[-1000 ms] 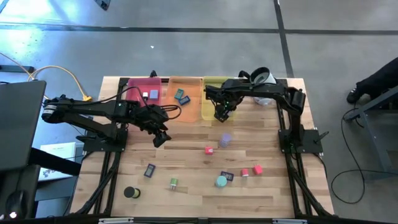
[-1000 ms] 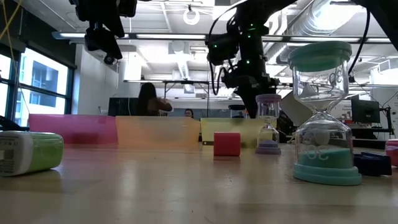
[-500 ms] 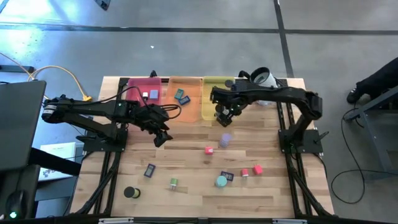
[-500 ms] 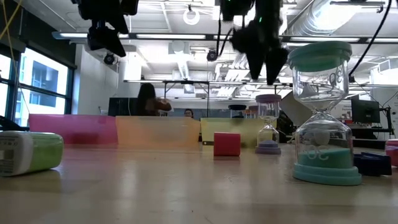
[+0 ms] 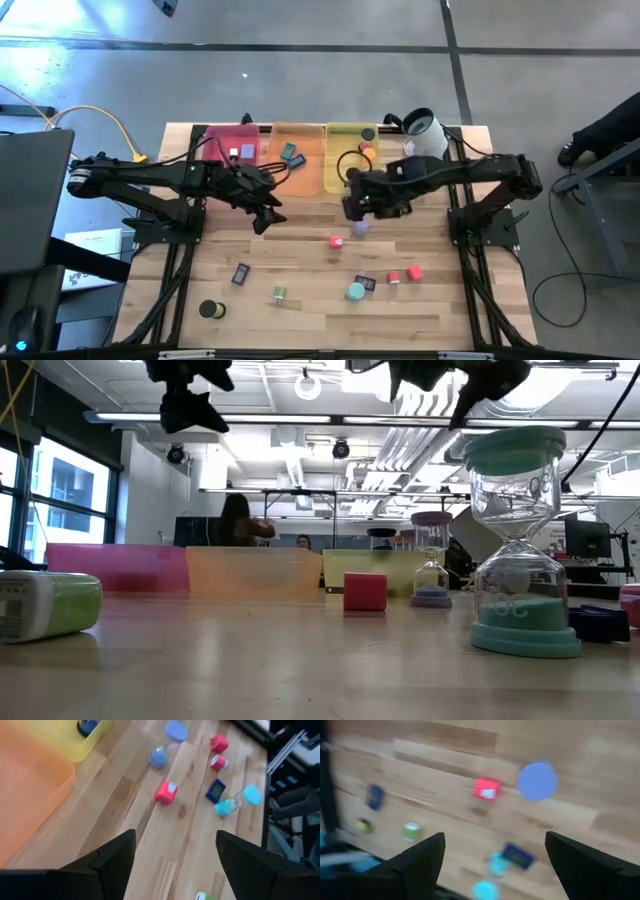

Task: Pick & Place Office items
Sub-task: Put the bottom pink charger adapter into the red bin

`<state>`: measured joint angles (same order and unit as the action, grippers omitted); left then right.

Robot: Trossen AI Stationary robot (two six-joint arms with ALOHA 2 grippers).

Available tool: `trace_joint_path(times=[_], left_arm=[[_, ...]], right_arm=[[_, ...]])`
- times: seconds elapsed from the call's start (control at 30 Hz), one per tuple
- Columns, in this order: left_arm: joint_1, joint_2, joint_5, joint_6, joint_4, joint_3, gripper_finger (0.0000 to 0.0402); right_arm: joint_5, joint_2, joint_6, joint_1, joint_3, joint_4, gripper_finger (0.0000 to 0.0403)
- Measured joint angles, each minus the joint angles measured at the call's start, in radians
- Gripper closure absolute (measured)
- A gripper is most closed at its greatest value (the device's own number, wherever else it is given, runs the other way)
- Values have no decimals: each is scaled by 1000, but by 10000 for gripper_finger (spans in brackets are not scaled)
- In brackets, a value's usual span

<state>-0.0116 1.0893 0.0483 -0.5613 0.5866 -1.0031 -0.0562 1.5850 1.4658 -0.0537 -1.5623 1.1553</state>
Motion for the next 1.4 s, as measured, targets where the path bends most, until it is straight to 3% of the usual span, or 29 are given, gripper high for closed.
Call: trace_joint_path(times=[0.23,0.57,0.7,0.9,1.13,1.3,1.4], left_arm=[[0,0,0,0,-84,0,133],[0,0,0,0,-166,0,133],[0,0,0,0,-183,0,133],[0,0,0,0,-184,0,133],[0,0,0,0,-184,0,133],[0,0,0,0,-184,0,133],[0,0,0,0,-184,0,133]], right_arm=[[63,57,282,-116,0,-161,74],[121,67,522,-229,0,-161,74],[107,67,526,-256,0,-104,74],[80,67,527,-304,0,149,74],[84,67,414,-360,0,397,74],[148,66,310,-431,42,414,74],[119,63,265,-478,110,410,74]])
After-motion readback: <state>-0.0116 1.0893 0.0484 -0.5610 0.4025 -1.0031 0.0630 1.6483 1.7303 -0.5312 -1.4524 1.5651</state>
